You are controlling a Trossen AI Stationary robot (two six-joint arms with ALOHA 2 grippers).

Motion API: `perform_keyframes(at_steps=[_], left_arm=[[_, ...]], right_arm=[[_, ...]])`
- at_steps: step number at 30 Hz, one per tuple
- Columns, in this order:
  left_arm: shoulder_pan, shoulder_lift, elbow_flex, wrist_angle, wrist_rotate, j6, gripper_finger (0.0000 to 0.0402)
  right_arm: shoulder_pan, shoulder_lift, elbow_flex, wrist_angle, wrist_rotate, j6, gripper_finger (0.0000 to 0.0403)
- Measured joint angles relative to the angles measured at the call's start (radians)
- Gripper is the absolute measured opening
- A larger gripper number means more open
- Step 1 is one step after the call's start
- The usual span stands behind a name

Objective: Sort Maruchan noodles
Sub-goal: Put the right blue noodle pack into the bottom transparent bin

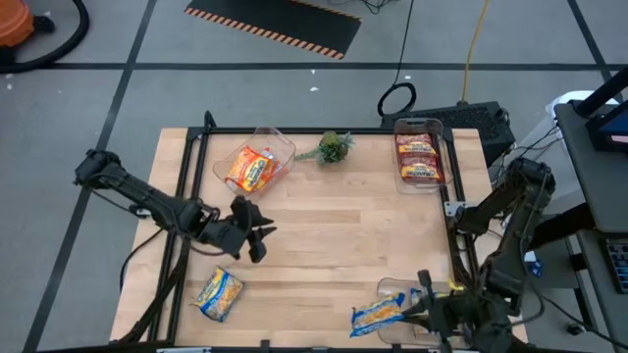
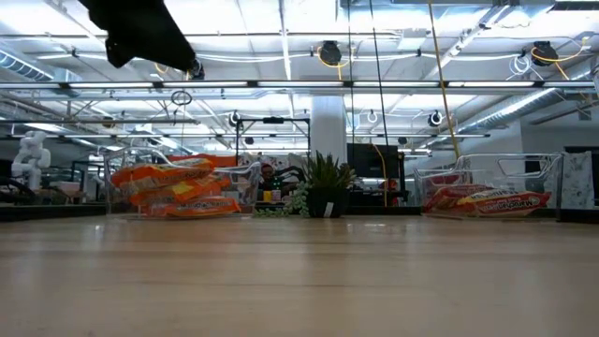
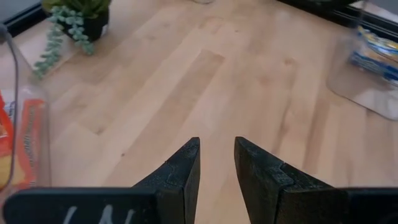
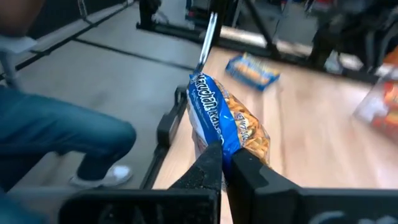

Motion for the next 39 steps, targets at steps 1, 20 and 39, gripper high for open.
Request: perform_keyframes(at_steps=[1, 20, 39], left_arm=[[0.014, 0.0, 0.0, 0.0, 0.007, 0.0, 0.0104], [0.05, 0.0, 0.0, 0.0, 0.026, -0.025, 0.0104], [-0.017, 0.002, 0.0, 0.001, 0.022, -0.073, 0.0104]], right_arm=[[0.013, 0.0, 0.0, -0.031, 0.0, 0.047, 0.0], [0.269, -0.037, 0.0, -0.378, 0.103, 0.527, 0.0], [0.231, -0.039, -0.108, -0.45, -0.091, 0.897, 0.0001]])
